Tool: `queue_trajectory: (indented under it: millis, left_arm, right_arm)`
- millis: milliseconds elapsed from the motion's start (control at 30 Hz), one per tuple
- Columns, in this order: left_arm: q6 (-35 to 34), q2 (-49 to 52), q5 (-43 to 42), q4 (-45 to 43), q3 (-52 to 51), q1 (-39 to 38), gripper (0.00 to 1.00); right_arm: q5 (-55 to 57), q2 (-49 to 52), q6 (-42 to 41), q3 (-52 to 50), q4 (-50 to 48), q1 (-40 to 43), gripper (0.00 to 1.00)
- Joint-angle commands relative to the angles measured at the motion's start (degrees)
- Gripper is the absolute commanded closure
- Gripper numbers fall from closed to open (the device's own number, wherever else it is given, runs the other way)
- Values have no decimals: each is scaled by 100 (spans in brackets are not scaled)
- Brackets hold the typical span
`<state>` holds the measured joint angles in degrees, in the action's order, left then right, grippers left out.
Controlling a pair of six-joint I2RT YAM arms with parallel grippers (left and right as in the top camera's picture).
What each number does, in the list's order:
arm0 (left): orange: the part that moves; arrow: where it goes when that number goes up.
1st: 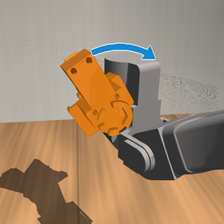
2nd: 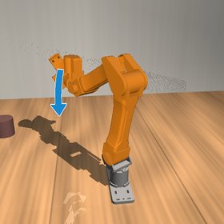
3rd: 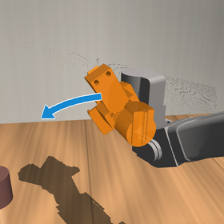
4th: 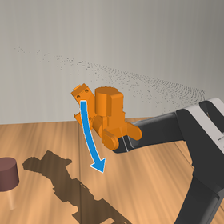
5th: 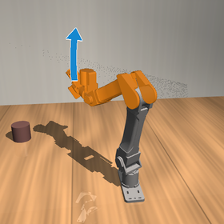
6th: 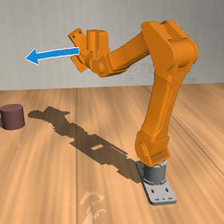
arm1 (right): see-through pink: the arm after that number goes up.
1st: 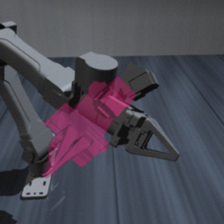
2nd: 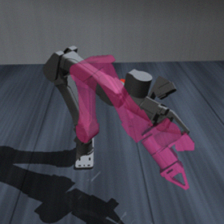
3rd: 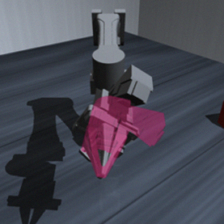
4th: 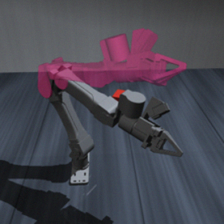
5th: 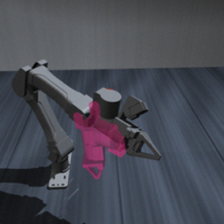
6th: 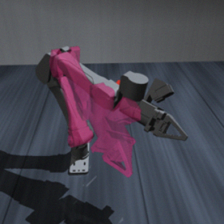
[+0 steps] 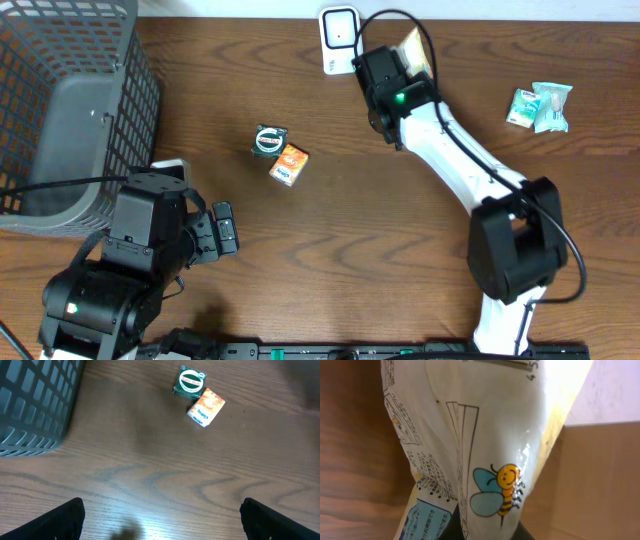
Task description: Scan the item barcode
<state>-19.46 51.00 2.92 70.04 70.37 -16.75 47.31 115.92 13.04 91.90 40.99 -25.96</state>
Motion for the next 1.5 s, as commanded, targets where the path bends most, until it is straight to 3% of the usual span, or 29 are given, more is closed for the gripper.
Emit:
queue_trajectory:
  millis: [0, 267, 400, 567, 767, 967, 1067, 1333, 1467]
  left_arm:
    - [11, -15, 9, -4, -4, 7, 3]
    - [11, -15, 9, -4, -4, 7, 2]
    - [11, -15, 9, -2, -4, 7, 2]
    - [11, -15, 9, -2, -4, 7, 2]
    - [11, -15, 9, -4, -4, 7, 2]
    - [11, -15, 9, -4, -4, 7, 2]
    - [11, -15, 9, -4, -4, 7, 2]
    - [11, -15, 9, -4, -4, 7, 2]
    - [11, -15, 9, -4, -4, 7, 2]
  right_arm:
    - [898, 385, -42, 94, 223, -31, 99]
    - [1178, 990, -341, 94, 841, -251, 94]
    - [540, 968, -400, 96, 999, -616, 75]
    - [-144, 870, -922, 140, 1209, -1147, 44]
    - [-1976, 691, -1292, 717, 1792, -1410, 39]
    - [-2559, 542, -1366, 1600, 2297, -761, 11]
    - [-3139, 538, -1362, 1703, 2205, -195, 11]
    - [-6231, 605, -651, 1049, 1659, 1040, 8]
    - [-6655, 605, -566, 522, 1272, 1215, 7]
